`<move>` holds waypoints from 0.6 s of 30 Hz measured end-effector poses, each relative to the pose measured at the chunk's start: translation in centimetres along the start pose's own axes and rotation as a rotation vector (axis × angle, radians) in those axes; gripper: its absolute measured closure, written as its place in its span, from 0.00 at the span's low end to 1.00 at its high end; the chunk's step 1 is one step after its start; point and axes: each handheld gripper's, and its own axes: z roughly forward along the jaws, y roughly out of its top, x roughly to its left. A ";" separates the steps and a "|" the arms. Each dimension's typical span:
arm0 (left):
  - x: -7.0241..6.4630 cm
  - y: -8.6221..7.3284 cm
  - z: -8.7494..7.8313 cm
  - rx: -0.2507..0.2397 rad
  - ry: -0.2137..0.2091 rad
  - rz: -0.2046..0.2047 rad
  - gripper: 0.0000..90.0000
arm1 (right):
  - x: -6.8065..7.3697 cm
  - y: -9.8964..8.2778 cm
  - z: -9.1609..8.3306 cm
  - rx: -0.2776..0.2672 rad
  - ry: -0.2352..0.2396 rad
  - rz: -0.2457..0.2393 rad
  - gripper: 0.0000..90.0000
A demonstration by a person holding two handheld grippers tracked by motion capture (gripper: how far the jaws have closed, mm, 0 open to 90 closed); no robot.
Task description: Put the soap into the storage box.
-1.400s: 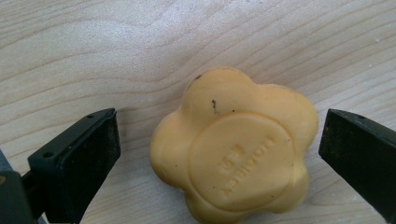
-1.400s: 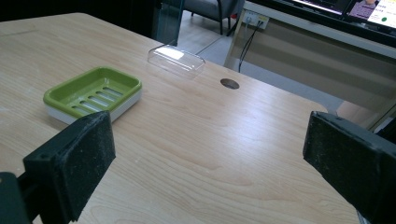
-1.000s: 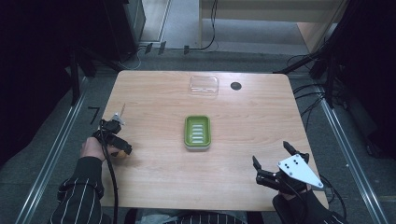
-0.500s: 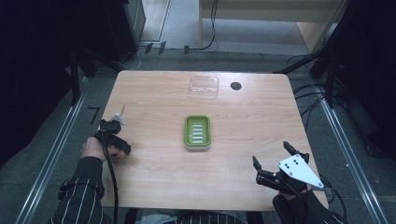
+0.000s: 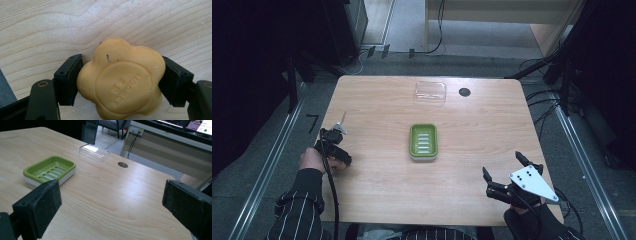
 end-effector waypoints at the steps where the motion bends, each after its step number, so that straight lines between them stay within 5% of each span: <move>1: 0.0 0.0 0.0 0.003 0.000 0.003 0.30 | 0.0 0.0 0.0 0.000 0.000 0.000 0.03; 18: 0.0 -0.1 -0.1 0.020 -0.012 0.024 0.31 | 0.0 0.0 0.0 -0.001 0.000 0.001 0.03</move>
